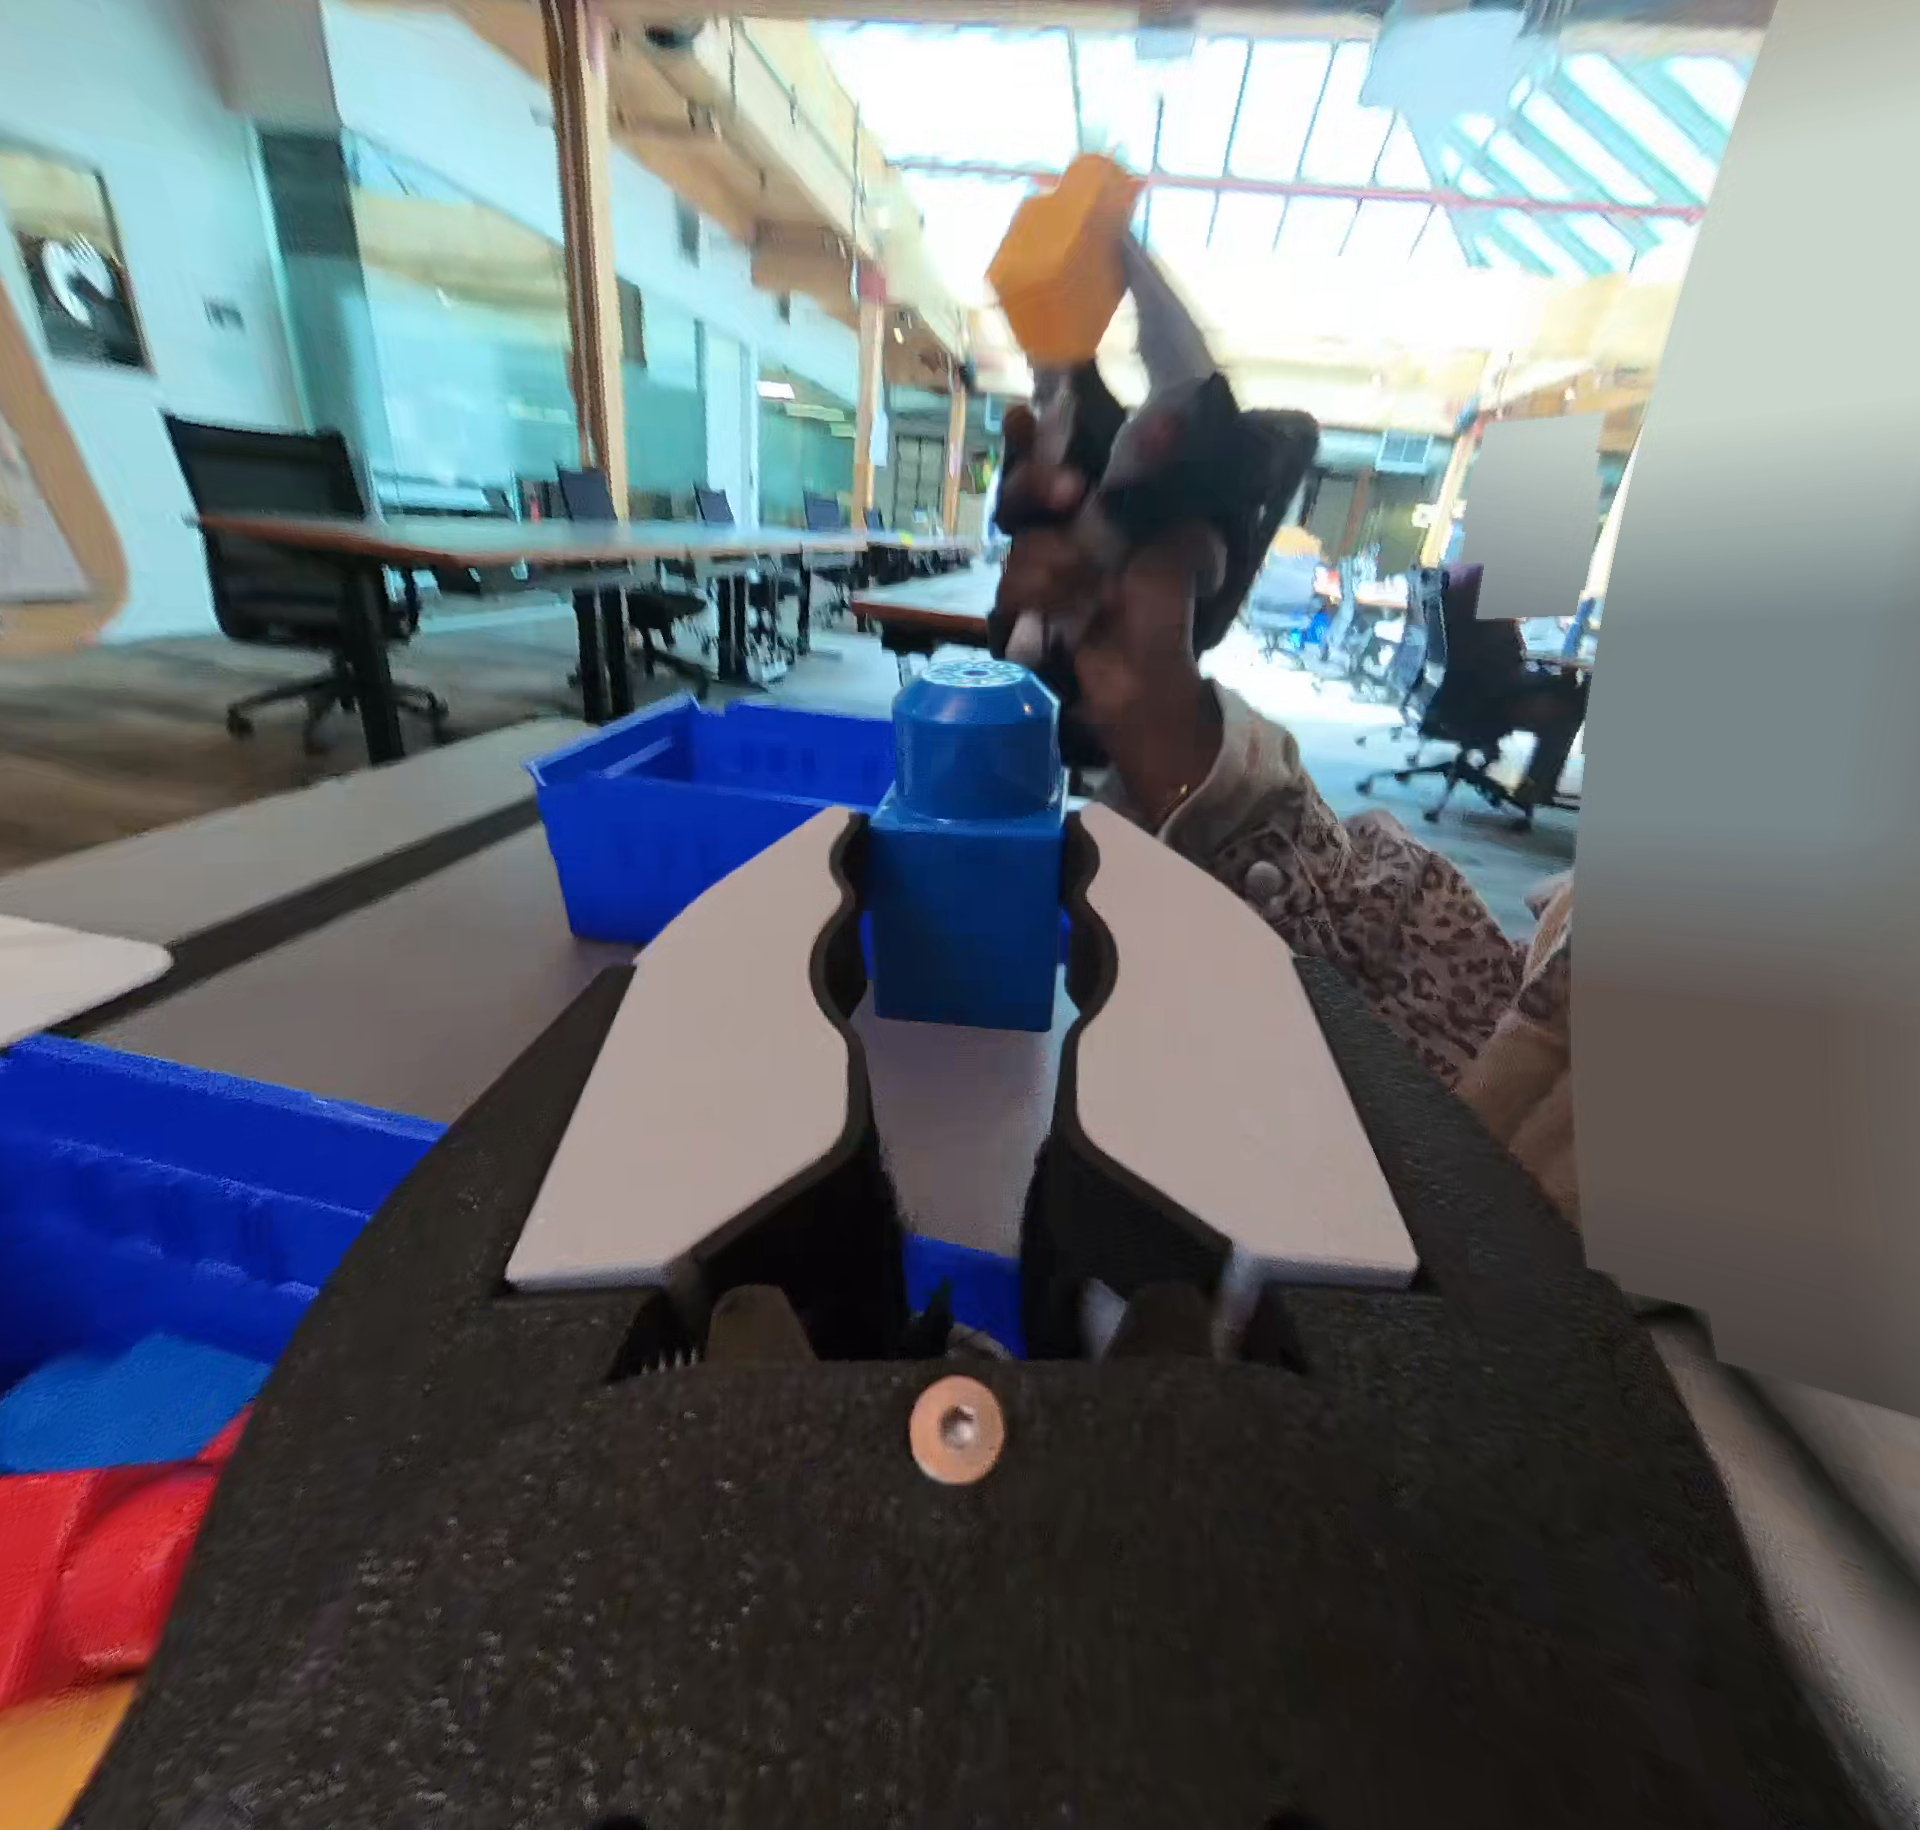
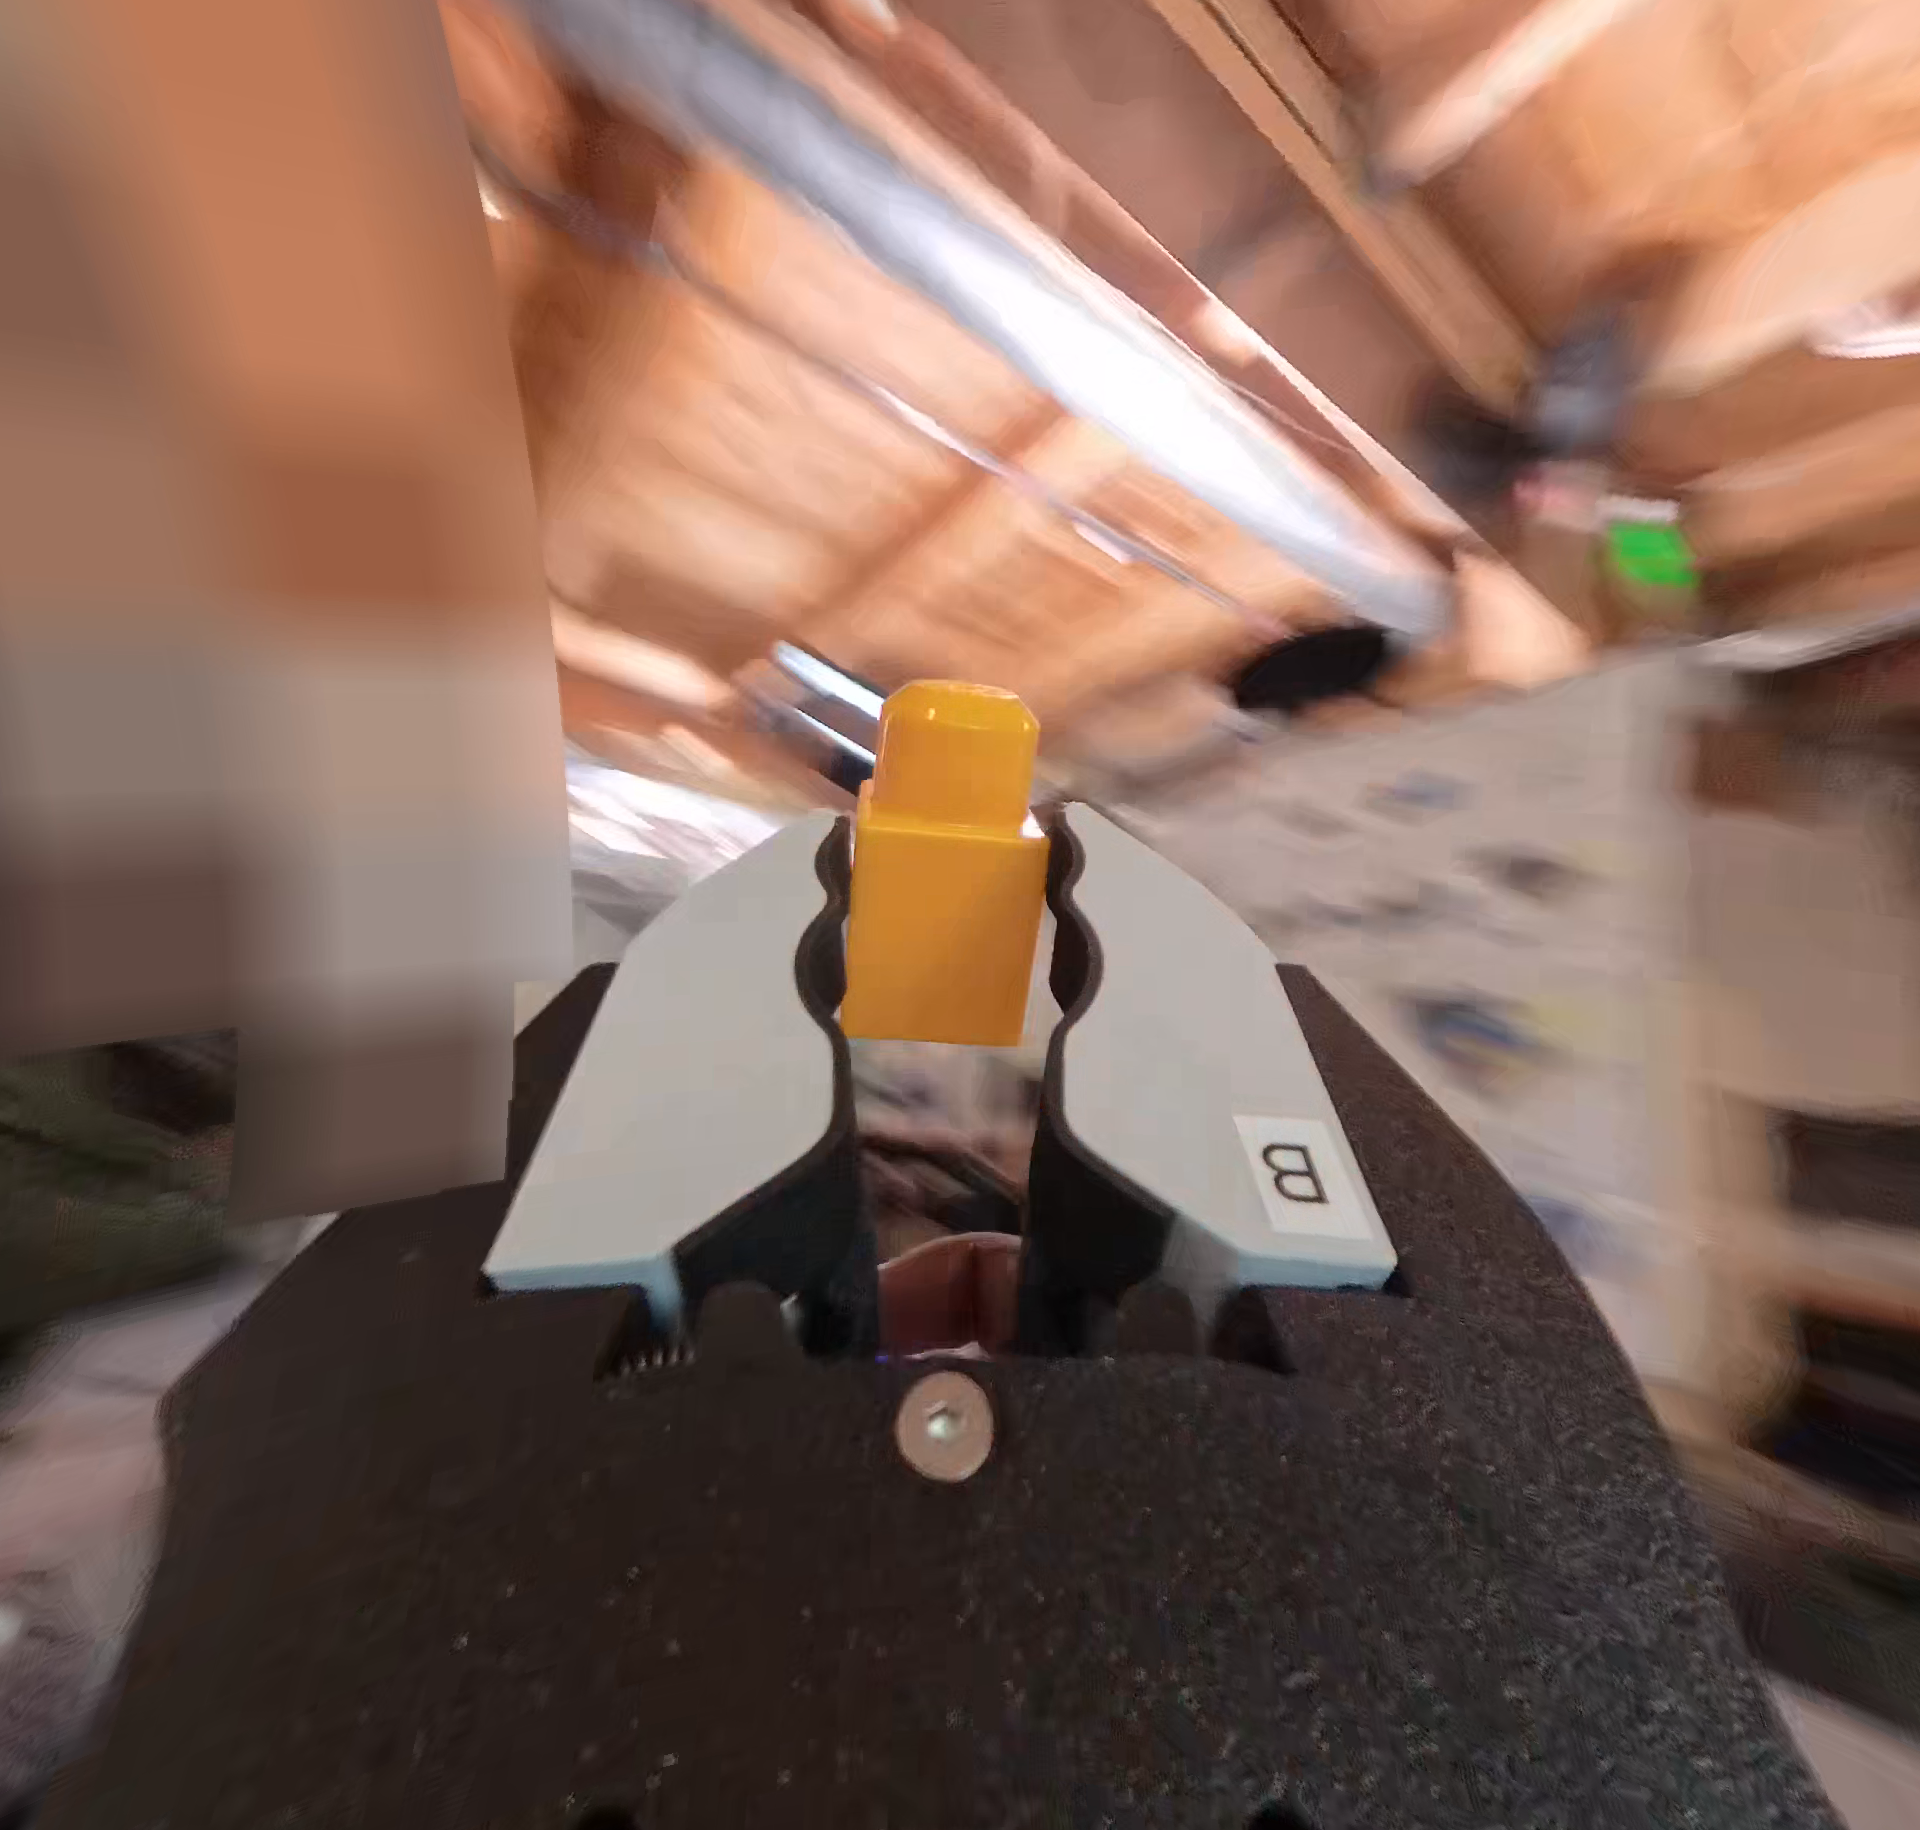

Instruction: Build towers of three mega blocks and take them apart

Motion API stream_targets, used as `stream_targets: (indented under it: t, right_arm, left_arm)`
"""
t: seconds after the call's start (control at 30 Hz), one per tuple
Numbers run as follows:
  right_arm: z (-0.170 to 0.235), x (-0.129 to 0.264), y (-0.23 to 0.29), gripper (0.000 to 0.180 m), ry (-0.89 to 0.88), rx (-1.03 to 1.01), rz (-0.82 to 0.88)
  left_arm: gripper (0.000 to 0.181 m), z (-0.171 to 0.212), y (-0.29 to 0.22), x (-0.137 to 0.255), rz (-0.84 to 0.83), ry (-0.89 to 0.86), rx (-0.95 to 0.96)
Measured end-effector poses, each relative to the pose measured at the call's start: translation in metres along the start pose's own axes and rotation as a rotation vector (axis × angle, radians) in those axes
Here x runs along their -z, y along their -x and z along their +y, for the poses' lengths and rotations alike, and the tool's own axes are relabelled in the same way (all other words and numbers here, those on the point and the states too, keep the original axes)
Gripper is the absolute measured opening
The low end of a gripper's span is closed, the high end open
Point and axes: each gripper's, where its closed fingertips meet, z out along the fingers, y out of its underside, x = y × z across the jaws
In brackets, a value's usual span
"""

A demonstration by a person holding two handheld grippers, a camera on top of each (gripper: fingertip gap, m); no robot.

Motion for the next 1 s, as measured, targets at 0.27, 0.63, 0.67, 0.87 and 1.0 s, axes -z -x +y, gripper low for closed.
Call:
stream_targets:
  t: [0.27,0.63,0.67,0.87,1.0]
  right_arm:
    - [0.092,0.130,-0.150,0.036,0.928,0.179,0.781]
    - [0.184,0.239,-0.161,0.036,1.623,0.044,0.942]
    - [0.186,0.240,-0.162,0.036,1.620,0.029,0.944]
    - [0.193,0.242,-0.163,0.038,1.599,-0.009,0.941]
    - [0.188,0.239,-0.168,0.045,1.566,0.026,0.971]
  left_arm:
    - [0.035,-0.023,0.014,0.018,0.023,-0.210,0.143]
    - [0.035,-0.003,0.010,0.005,0.031,-0.099,0.106]
    - [0.035,-0.003,0.010,0.005,0.028,-0.096,0.109]
    - [0.035,0.000,0.012,0.004,0.021,-0.080,0.115]
    - [0.035,0.003,0.013,0.003,0.013,-0.067,0.107]
